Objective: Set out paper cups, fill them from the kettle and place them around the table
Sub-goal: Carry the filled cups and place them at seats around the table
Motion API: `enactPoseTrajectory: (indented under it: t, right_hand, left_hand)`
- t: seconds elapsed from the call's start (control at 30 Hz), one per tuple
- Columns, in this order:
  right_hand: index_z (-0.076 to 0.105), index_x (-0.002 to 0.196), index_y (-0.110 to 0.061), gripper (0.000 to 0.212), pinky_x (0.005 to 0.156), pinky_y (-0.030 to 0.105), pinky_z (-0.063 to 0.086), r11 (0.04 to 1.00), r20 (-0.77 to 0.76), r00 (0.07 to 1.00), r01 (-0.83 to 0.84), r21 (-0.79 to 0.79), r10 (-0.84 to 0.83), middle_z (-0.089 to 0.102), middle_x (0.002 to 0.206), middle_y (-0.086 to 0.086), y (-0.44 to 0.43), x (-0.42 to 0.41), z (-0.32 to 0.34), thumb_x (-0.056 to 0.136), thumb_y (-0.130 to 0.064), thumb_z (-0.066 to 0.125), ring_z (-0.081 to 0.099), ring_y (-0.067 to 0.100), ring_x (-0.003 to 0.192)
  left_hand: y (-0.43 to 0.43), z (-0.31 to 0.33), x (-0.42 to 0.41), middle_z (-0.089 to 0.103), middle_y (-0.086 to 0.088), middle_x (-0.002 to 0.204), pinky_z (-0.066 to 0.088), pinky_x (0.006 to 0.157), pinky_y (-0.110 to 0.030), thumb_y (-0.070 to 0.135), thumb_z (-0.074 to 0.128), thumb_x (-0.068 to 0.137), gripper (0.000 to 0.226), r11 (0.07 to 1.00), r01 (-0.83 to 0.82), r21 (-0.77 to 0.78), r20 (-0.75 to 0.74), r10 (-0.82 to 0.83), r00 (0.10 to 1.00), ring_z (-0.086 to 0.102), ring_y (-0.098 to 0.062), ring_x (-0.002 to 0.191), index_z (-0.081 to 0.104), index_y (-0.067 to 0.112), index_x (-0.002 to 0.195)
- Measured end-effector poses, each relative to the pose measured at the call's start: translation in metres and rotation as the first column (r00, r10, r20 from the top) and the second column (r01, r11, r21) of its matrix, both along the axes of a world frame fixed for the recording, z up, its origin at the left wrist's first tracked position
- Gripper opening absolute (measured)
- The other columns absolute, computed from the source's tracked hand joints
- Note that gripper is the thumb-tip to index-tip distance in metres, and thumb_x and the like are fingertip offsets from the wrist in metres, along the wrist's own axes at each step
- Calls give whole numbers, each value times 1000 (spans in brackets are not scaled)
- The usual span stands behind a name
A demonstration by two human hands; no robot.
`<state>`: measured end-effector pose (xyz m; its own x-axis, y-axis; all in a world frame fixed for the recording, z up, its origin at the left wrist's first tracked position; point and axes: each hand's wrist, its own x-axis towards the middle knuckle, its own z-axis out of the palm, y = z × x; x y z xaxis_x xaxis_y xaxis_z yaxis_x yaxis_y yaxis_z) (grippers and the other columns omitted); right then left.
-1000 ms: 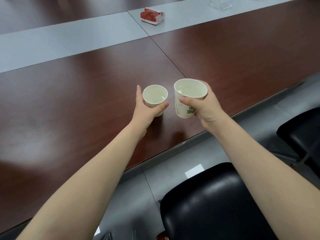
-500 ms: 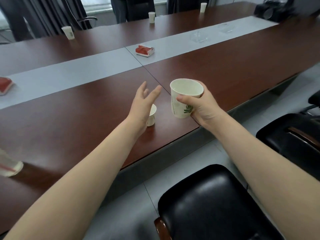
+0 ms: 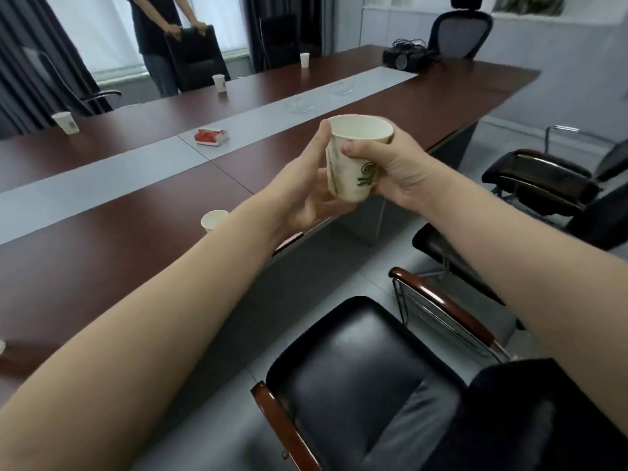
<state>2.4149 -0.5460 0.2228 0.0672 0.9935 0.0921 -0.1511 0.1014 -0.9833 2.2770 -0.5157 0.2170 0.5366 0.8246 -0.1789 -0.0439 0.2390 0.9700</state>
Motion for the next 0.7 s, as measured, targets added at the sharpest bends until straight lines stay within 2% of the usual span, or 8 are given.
enactPoseTrajectory:
  t: [0.07, 0.13, 0.2, 0.3, 0.4, 0.53, 0.6, 0.7]
  right_hand:
    - [55, 114, -12, 53, 72, 42, 57, 999, 3, 999, -36, 23, 36, 70, 91, 2, -36, 26, 9, 64, -12, 74, 68, 19, 88]
    - [57, 111, -13, 54, 70, 41, 56, 996, 4, 996, -86, 31, 86, 71, 90, 2, -72, 50, 13, 65, -17, 82, 69, 19, 87]
    - [59, 111, -15, 66, 78, 48, 55, 992, 31, 992, -126, 19, 126, 70, 98, 5, -108, 77, 14, 57, -41, 85, 67, 24, 97]
    - [55, 124, -14, 85, 88, 57, 50, 995, 54, 994, -93, -47, 95, 65, 117, 14, -157, 113, 13, 58, -65, 67, 61, 37, 112]
    - [48, 135, -14, 84, 93, 56, 48, 995, 29, 1000, -2, -102, 5, 61, 127, 16, -212, 149, 9, 69, -66, 48, 60, 34, 114]
    - [56, 126, -15, 66, 84, 51, 52, 988, -21, 995, 90, -122, -93, 64, 122, 15, -278, 194, 1, 83, -62, 40, 63, 34, 110]
    - [59, 120, -17, 58, 88, 53, 51, 983, -20, 991, 130, -132, -134, 66, 119, 14, -308, 216, -1, 90, -59, 36, 63, 34, 109]
    - [61, 118, -16, 57, 94, 57, 47, 970, -30, 979, 197, -139, -203, 67, 118, 15, -349, 247, 0, 91, -59, 35, 63, 35, 108]
  left_hand:
    - [-33, 8, 25, 75, -4, 80, 56, 84, -45, 60, 34, 95, 52, 1000, 20, 18, 13, -20, 1000, 70, -28, 92, 57, 22, 122]
    - [-67, 14, 48, 75, -7, 81, 57, 83, -44, 58, 35, 95, 54, 999, 47, 15, 17, -48, 999, 70, -28, 90, 57, 18, 124]
    - [-103, 16, 74, 72, -13, 94, 59, 74, -39, 57, 35, 95, 55, 998, 63, 0, 7, -63, 998, 69, -29, 92, 57, 16, 123]
    - [-149, 16, 108, 65, -18, 111, 58, 66, -35, 56, 35, 95, 54, 994, 107, -34, 19, -106, 994, 66, -33, 98, 57, 16, 125]
    - [-198, 13, 145, 65, -19, 111, 59, 74, -37, 56, 34, 96, 54, 985, 169, -42, 16, -168, 986, 67, -34, 98, 56, 17, 125]
    - [-258, 11, 192, 64, -18, 108, 60, 69, -37, 53, 36, 96, 50, 975, 207, -86, 33, -205, 978, 67, -32, 94, 53, 18, 129]
    - [-286, 11, 215, 64, -18, 107, 60, 69, -37, 52, 38, 95, 51, 970, 212, -116, 27, -210, 977, 66, -33, 97, 52, 16, 128]
    - [-326, 15, 250, 64, -17, 107, 60, 70, -39, 50, 39, 94, 46, 966, 232, -115, 16, -231, 973, 65, -33, 99, 56, 18, 124]
